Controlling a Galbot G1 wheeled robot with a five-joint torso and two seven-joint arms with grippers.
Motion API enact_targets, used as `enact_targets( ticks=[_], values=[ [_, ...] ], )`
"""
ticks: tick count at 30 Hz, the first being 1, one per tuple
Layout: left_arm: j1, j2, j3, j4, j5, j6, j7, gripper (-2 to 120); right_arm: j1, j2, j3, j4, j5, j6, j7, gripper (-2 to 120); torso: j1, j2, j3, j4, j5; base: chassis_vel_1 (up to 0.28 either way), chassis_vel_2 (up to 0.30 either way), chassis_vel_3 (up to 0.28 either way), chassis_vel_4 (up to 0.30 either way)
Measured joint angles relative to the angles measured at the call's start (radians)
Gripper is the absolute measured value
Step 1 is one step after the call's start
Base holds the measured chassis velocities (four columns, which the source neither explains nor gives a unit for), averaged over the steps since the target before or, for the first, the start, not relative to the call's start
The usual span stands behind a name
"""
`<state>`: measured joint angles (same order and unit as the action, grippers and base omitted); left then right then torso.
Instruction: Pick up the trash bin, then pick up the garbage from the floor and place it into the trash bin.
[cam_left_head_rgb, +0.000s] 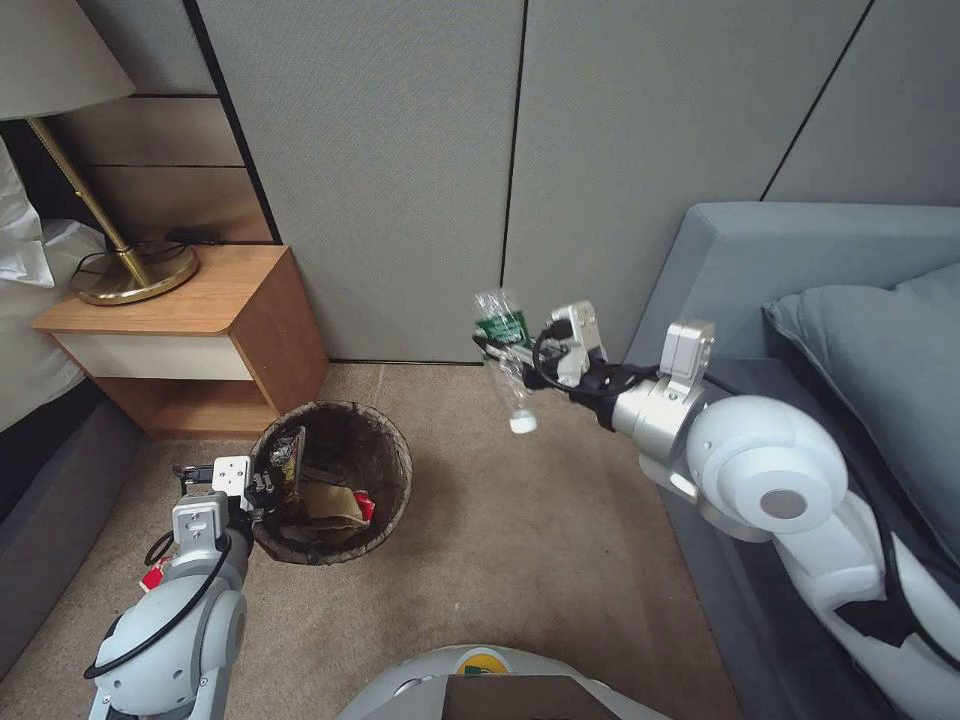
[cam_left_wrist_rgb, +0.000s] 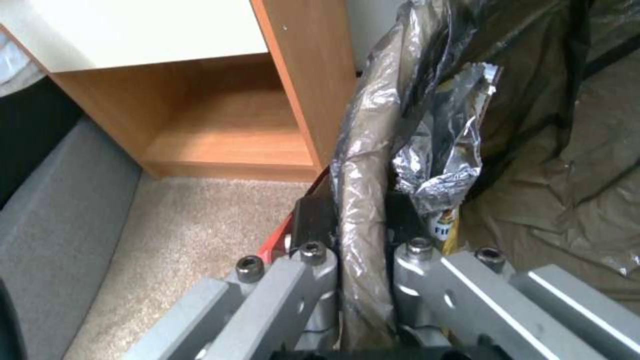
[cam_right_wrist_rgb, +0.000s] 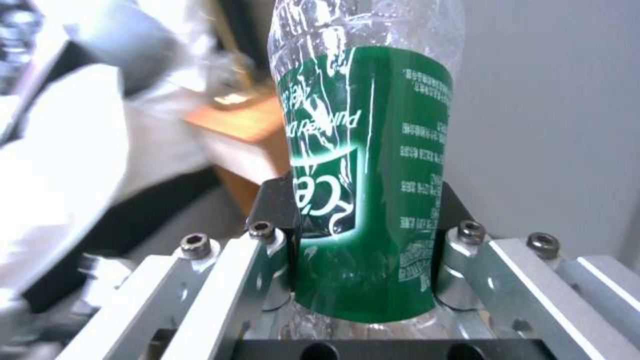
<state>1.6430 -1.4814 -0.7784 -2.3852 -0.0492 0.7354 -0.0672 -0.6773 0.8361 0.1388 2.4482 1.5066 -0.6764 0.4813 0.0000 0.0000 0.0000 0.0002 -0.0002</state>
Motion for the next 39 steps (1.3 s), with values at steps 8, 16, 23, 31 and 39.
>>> enact_targets(
  ticks=[8, 16, 23, 31, 39],
  values=[
    [-0.01, -0.004, 0.008, 0.01, 0.008, 0.0, 0.0, 4, 0.309, 0.051, -0.199, -0.095, 0.181, 0.032, 0.012, 27, 0.0, 0.0, 0.0, -0.0003, 0.0002, 0.0, 0.0, 0.0, 0.0],
    [-0.019, -0.003, 0.005, 0.02, 0.008, 0.0, 0.0, 4, 0.521, 0.158, -0.444, -0.206, 0.233, 0.062, 0.047, 26, 0.0, 0.0, 0.0, -0.0002, -0.0003, 0.0, 0.0, 0.0, 0.0],
    [-0.026, 0.001, 0.002, 0.028, 0.005, 0.0, 0.0, 4, 0.562, 0.316, -0.578, -0.297, 0.221, 0.079, 0.082, 26, 0.0, 0.0, 0.0, -0.0002, -0.0003, 0.0, 0.0, 0.0, 0.0],
    [-0.029, 0.003, -0.008, 0.032, -0.004, 0.0, 0.001, 4, 0.54, 0.45, -0.714, -0.472, 0.081, 0.087, 0.066, 26, 0.0, 0.0, 0.0, 0.0, -0.0004, 0.0, 0.0, 0.0, 0.0],
    [-0.042, 0.009, -0.027, 0.039, -0.022, 0.0, 0.001, 4, 0.414, 0.479, -0.744, -0.609, -0.085, 0.124, -0.023, 26, 0.0, 0.0, 0.0, -0.0002, 0.0002, 0.0, 0.0, 0.0, 0.0]
  ],
)
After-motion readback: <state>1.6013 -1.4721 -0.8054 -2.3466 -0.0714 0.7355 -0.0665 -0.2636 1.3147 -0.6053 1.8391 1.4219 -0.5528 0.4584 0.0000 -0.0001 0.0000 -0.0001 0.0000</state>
